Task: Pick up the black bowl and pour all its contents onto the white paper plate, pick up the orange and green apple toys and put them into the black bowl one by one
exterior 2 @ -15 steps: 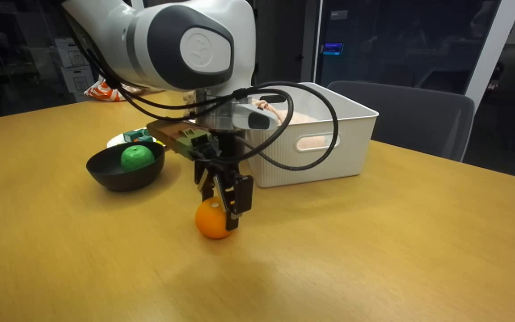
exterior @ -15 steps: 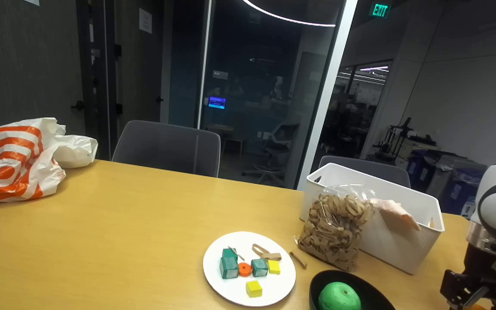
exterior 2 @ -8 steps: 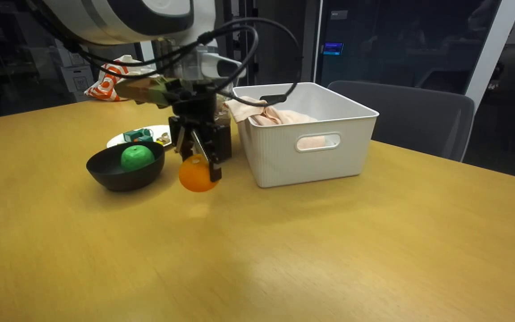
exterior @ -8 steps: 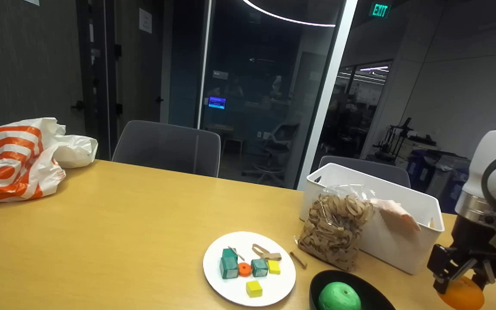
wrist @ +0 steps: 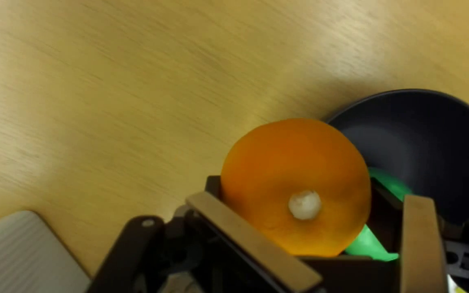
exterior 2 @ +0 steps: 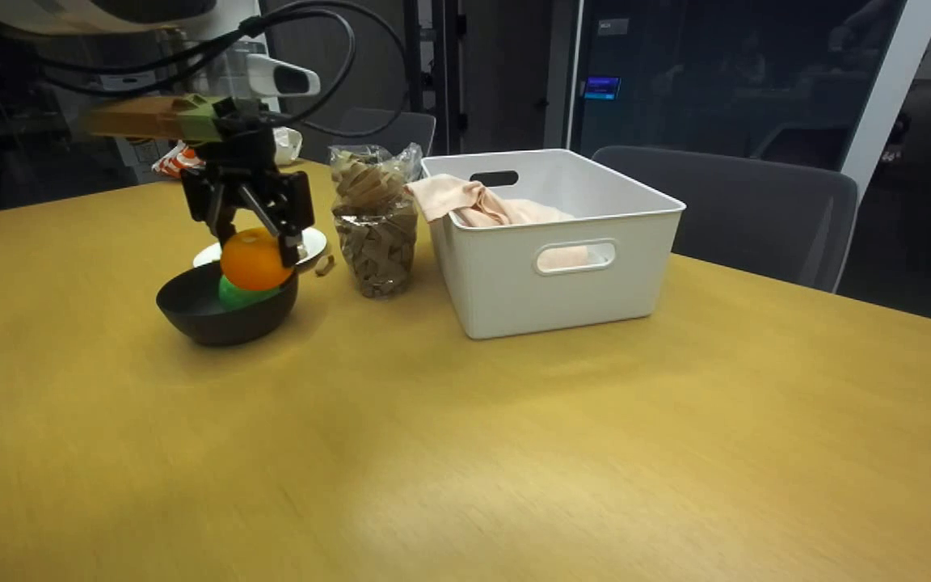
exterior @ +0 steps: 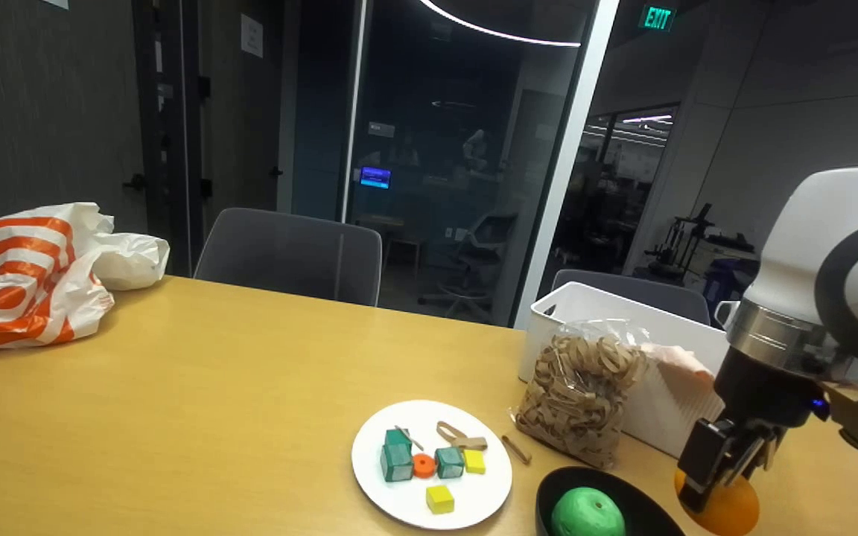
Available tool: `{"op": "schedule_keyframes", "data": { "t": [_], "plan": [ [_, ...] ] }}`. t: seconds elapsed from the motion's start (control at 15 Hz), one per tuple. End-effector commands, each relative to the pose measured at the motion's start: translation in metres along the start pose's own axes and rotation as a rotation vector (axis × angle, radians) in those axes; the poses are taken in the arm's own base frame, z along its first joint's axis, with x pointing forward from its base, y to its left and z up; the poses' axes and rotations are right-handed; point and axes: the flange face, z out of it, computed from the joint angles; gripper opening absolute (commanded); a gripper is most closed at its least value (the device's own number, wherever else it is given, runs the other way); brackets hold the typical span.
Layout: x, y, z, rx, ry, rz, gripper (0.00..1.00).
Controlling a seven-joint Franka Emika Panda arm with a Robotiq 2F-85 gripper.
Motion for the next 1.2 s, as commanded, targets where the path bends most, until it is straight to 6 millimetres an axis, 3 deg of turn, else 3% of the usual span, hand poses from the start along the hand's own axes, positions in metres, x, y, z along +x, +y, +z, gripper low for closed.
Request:
{"op": "schedule_keyframes", "data": {
  "t": [0.0, 0.4, 0.47, 0.53, 0.87, 1.13],
  "plan": [
    [-0.003, -0.036, 0.006, 0.046, 0.023, -0.142, 0.59],
    [-0.005, -0.067, 0.025, 0.034, 0.079, -0.273, 0.59],
    [-0.005, -0.068, 0.028, 0.034, 0.095, -0.284, 0.64],
    [-0.004, -0.069, 0.029, 0.033, 0.110, -0.289, 0.96],
    [-0.005, -0.062, 0.026, 0.014, 0.077, -0.275, 1.00],
    [-0.010, -0.050, -0.005, -0.026, 0.041, -0.233, 1.00]
  ]
}}
